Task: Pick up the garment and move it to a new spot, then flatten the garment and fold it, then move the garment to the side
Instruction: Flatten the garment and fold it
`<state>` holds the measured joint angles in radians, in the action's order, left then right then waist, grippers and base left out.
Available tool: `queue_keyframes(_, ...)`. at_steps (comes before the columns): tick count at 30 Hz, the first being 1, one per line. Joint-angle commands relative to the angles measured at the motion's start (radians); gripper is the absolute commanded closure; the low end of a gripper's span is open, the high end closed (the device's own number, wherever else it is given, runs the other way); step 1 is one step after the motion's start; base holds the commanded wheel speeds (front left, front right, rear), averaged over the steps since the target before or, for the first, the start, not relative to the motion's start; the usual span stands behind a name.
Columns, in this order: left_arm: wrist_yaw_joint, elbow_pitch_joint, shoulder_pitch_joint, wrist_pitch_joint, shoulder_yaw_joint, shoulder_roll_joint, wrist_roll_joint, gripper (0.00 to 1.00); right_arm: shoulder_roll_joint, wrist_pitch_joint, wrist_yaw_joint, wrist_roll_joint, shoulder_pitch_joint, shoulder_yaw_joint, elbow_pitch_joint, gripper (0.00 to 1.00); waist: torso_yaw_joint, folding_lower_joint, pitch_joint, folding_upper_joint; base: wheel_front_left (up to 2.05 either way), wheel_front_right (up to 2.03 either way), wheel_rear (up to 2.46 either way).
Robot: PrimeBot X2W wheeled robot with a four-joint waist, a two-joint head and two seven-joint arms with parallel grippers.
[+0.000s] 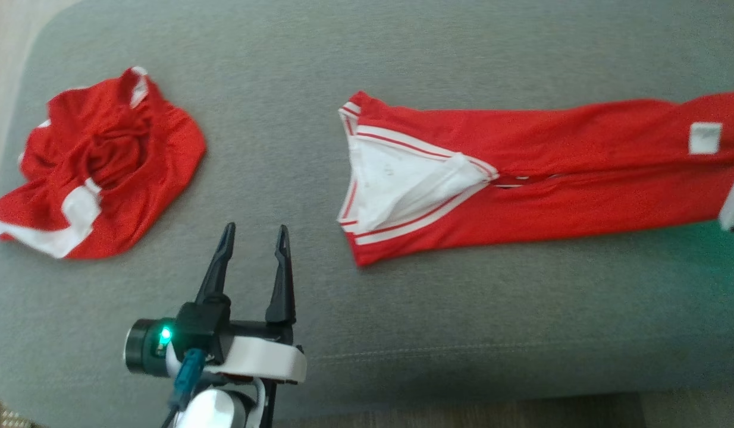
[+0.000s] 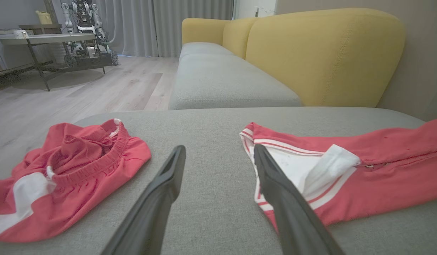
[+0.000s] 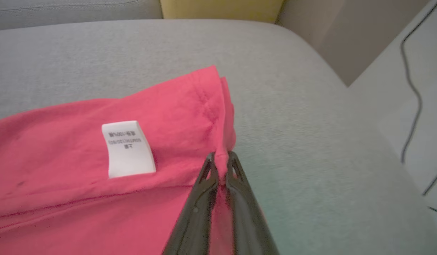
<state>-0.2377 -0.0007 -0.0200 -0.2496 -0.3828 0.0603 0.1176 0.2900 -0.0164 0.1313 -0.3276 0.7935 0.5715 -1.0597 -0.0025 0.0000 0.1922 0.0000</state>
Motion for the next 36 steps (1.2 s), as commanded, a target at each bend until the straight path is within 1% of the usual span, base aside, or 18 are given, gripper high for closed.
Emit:
queue_keyframes(1, 0.000, -0.038, -0.011, -0.012, 0.033, -0.006, -0.007, 0.00, 0.022, 0.003, -0.001, -0.005, 0.053, -0.023, 0.045, 1.00, -0.019, 0.0000, -0.001, 0.0000, 0.00, 0.00, 0.00)
queue_keyframes(6, 0.007, -0.033, -0.018, -0.012, 0.036, -0.008, -0.007, 0.00, 0.054, -0.047, -0.001, -0.001, 0.074, -0.071, 0.127, 1.00, -0.052, 0.0000, -0.003, 0.0000, 0.00, 0.00, 0.00)
queue_keyframes(8, 0.010, -0.028, -0.020, -0.012, 0.035, -0.008, -0.005, 0.00, 0.041, -0.071, -0.001, 0.009, 0.082, -0.101, 0.156, 1.00, -0.058, 0.0000, -0.007, 0.0000, 0.00, 0.00, 0.00)
queue_keyframes(12, 0.012, -0.019, -0.021, -0.012, 0.032, -0.009, -0.003, 0.00, -0.014, -0.107, -0.001, 0.061, 0.089, -0.200, 0.211, 1.00, -0.058, 0.0000, -0.020, 0.0000, 0.00, 0.00, 0.00)
queue_keyframes(17, 0.011, -0.015, -0.016, -0.012, 0.028, -0.010, 0.000, 0.00, -0.079, -0.165, -0.001, 0.176, 0.051, -0.349, 0.324, 1.00, -0.034, 0.0000, -0.039, 0.0000, 0.00, 0.00, 0.00)
queue_keyframes(20, 0.009, -0.014, -0.011, -0.012, 0.028, -0.010, 0.006, 0.00, -0.098, -0.215, -0.001, 0.248, 0.003, -0.441, 0.424, 1.00, -0.014, 0.0000, -0.052, 0.0000, 0.00, 0.00, 0.00)
queue_keyframes(24, 0.007, -0.013, -0.005, -0.012, 0.019, -0.010, 0.014, 0.00, -0.119, -0.287, -0.001, 0.335, -0.079, -0.534, 0.573, 1.00, 0.017, 0.0000, -0.071, 0.0000, 0.00, 0.00, 0.00)
queue_keyframes(27, 0.006, -0.012, 0.000, -0.012, 0.015, -0.010, 0.018, 0.00, -0.145, -0.330, -0.001, 0.378, -0.141, -0.578, 0.669, 1.00, 0.039, 0.0000, -0.082, 0.0000, 0.00, 0.00, 0.00)
queue_keyframes(30, 0.007, -0.010, 0.001, -0.012, 0.008, -0.010, 0.020, 0.00, -0.177, -0.358, -0.001, 0.404, -0.186, -0.605, 0.737, 1.00, 0.060, 0.0000, -0.087, 0.0000, 0.00, 0.00, 0.00)
queue_keyframes(36, 0.011, -0.004, -0.007, -0.012, -0.011, -0.010, 0.025, 0.00, -0.217, -0.380, -0.001, 0.414, -0.226, -0.636, 0.765, 1.00, 0.096, 0.0000, -0.087, 0.0000, 0.00, 0.00, 0.00)
